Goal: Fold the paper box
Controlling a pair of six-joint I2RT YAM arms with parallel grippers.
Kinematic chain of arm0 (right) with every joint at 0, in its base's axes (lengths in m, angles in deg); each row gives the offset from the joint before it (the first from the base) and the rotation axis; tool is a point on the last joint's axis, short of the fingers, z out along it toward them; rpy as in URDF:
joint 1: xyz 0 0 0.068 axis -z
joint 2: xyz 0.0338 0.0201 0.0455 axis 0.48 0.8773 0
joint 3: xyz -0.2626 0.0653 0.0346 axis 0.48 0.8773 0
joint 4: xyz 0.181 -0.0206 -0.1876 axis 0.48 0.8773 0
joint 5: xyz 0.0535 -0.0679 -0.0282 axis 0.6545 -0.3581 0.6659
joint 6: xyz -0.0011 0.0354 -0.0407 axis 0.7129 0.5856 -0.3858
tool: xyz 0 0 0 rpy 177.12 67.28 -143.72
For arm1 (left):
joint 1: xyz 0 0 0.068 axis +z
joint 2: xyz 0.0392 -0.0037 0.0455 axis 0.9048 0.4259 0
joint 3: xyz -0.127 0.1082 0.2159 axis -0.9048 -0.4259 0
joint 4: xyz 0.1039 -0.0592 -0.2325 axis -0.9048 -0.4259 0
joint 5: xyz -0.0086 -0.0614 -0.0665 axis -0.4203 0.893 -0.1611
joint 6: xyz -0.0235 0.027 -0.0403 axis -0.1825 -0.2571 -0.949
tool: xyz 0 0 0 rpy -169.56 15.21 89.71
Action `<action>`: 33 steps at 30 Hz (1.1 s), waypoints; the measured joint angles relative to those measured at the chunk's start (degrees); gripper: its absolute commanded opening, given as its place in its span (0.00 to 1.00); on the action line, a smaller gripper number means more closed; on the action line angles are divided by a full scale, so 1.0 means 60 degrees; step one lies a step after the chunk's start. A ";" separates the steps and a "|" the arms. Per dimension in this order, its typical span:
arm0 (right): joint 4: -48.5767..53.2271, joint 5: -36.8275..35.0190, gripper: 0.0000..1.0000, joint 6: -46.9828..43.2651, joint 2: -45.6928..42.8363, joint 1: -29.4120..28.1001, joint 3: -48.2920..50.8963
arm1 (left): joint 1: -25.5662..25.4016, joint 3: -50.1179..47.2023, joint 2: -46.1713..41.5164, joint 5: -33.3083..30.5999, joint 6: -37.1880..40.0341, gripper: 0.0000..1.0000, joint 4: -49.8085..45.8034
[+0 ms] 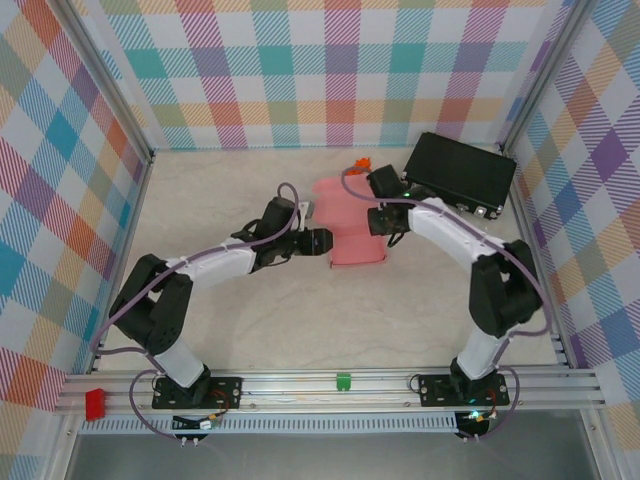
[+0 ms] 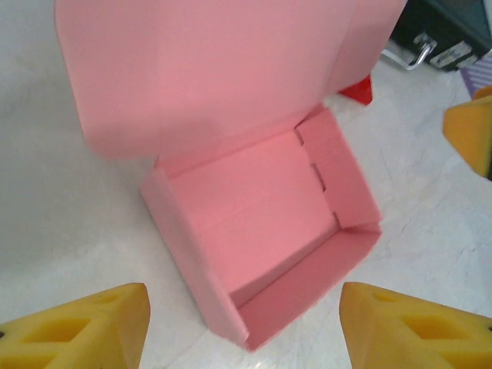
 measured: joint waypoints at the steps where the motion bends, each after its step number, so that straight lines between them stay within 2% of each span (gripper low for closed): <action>1: -0.0120 0.0328 0.53 -0.0095 -0.0186 0.0211 0.0000 | 0.0029 0.0215 0.0000 -0.0117 0.0113 0.68 -0.0193; 9: -0.0470 0.2838 0.55 -0.1439 -0.0149 0.2153 -0.0157 | 0.0692 0.2477 0.0535 -0.0590 0.1133 0.73 -0.2146; 15: -0.0091 0.4670 0.56 -0.3024 0.0976 0.3078 -0.1552 | 0.1435 0.4262 0.1643 -0.0259 0.1956 0.76 -0.3344; 22: 0.0372 0.6116 0.59 -0.5034 0.2098 0.3228 -0.2528 | 0.1942 0.5140 0.2692 0.0914 0.2743 0.78 -0.4058; 33: 0.0616 0.6859 0.58 -0.6481 0.3191 0.3228 -0.3340 | 0.2004 0.5923 0.3734 0.1989 0.3515 0.74 -0.4379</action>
